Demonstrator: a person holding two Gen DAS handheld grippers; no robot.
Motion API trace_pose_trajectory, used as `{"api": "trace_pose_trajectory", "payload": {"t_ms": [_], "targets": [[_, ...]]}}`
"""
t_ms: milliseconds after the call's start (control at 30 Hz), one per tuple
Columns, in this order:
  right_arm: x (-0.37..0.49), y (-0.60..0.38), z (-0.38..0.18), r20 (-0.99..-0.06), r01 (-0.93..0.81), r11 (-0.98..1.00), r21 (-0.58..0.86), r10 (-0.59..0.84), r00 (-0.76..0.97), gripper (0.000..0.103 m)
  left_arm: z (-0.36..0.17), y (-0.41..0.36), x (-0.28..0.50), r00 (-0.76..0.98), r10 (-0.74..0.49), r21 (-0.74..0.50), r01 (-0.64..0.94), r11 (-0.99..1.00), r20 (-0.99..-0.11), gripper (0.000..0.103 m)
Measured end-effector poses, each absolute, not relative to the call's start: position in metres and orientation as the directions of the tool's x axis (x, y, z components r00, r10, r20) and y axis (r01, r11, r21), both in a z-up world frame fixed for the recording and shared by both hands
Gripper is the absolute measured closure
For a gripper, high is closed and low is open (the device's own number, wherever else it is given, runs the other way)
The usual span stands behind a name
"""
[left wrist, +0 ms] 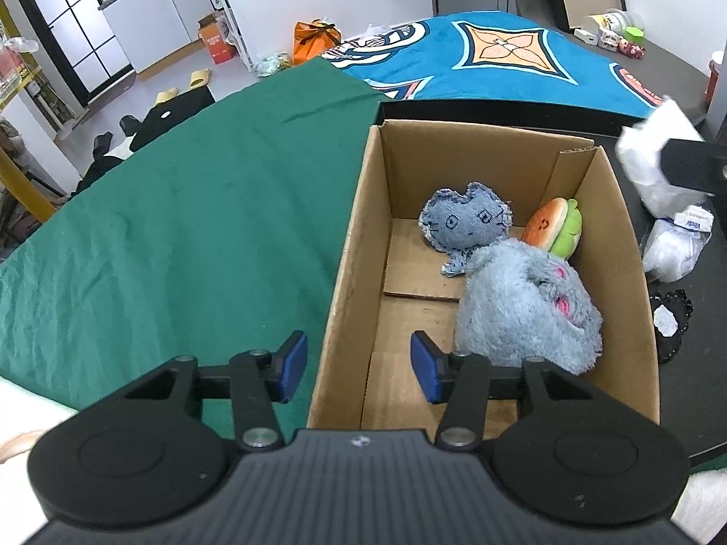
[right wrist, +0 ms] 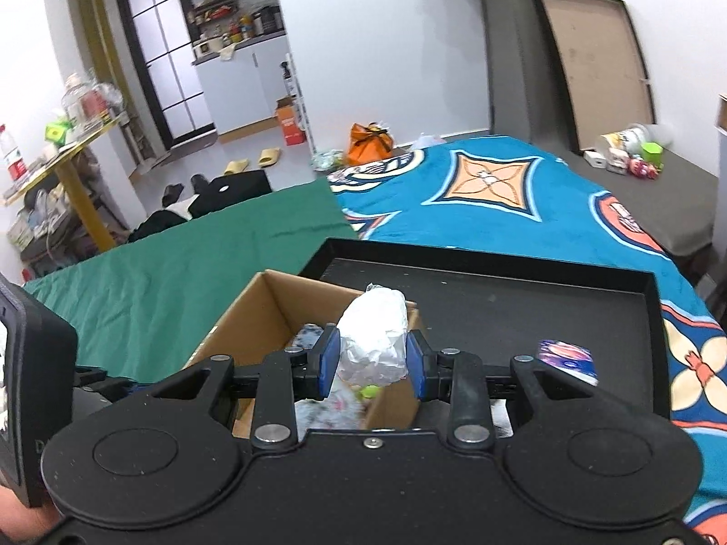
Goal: Organize soft objects
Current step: 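Carry the white bundle with the right tool and release it into the box, then move the right tool to the black beaded pouch and grasp it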
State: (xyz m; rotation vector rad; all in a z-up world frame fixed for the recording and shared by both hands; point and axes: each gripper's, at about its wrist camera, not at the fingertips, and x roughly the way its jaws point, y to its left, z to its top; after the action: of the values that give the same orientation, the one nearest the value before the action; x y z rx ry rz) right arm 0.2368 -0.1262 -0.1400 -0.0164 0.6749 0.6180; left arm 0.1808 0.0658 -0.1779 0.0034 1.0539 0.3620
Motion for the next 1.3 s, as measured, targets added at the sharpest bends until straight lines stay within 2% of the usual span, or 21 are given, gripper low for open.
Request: {"api": "trace_pose_trajectory", "payload": {"t_ms": [400, 533, 667, 900, 1133, 1233, 1300], "targets": [[0.234, -0.083, -0.138, -0.618, -0.584, 0.795, 0.165, 0.545, 0.567, 0.071, -0.189, 0.089, 0.183, 0.4, 0.245, 0.098, -0.353, 0.93, -0.883, 0.086], [0.233, -0.073, -0.136, -0.619, -0.595, 0.785, 0.173, 0.557, 0.554, 0.069, -0.191, 0.092, 0.182, 0.401, 0.229, 0.076, -0.363, 0.929, -0.887, 0.087], [0.232, -0.063, -0.134, -0.621, -0.604, 0.776, 0.182, 0.567, 0.541, 0.051, -0.19, 0.094, 0.181, 0.403, 0.217, 0.061, -0.366, 0.929, -0.889, 0.087], [0.23, -0.076, -0.136, -0.631, -0.569, 0.801, 0.185, 0.541, 0.557, 0.045, -0.189, 0.096, 0.181, 0.397, 0.213, 0.055, -0.373, 0.926, -0.893, 0.086], [0.227, -0.108, -0.14, -0.633, -0.512, 0.841, 0.173, 0.493, 0.597, 0.031, -0.186, 0.091, 0.182, 0.402, 0.225, 0.073, -0.361, 0.93, -0.887, 0.083], [0.226, -0.122, -0.144, -0.635, -0.489, 0.856, 0.171, 0.475, 0.61, 0.029, -0.185, 0.087, 0.182, 0.398, 0.233, 0.087, -0.352, 0.932, -0.887, 0.082], [0.225, -0.131, -0.148, -0.634, -0.476, 0.861, 0.177, 0.47, 0.614, 0.028, -0.184, 0.085, 0.183, 0.397, 0.239, 0.096, -0.348, 0.933, -0.886, 0.077]]}}
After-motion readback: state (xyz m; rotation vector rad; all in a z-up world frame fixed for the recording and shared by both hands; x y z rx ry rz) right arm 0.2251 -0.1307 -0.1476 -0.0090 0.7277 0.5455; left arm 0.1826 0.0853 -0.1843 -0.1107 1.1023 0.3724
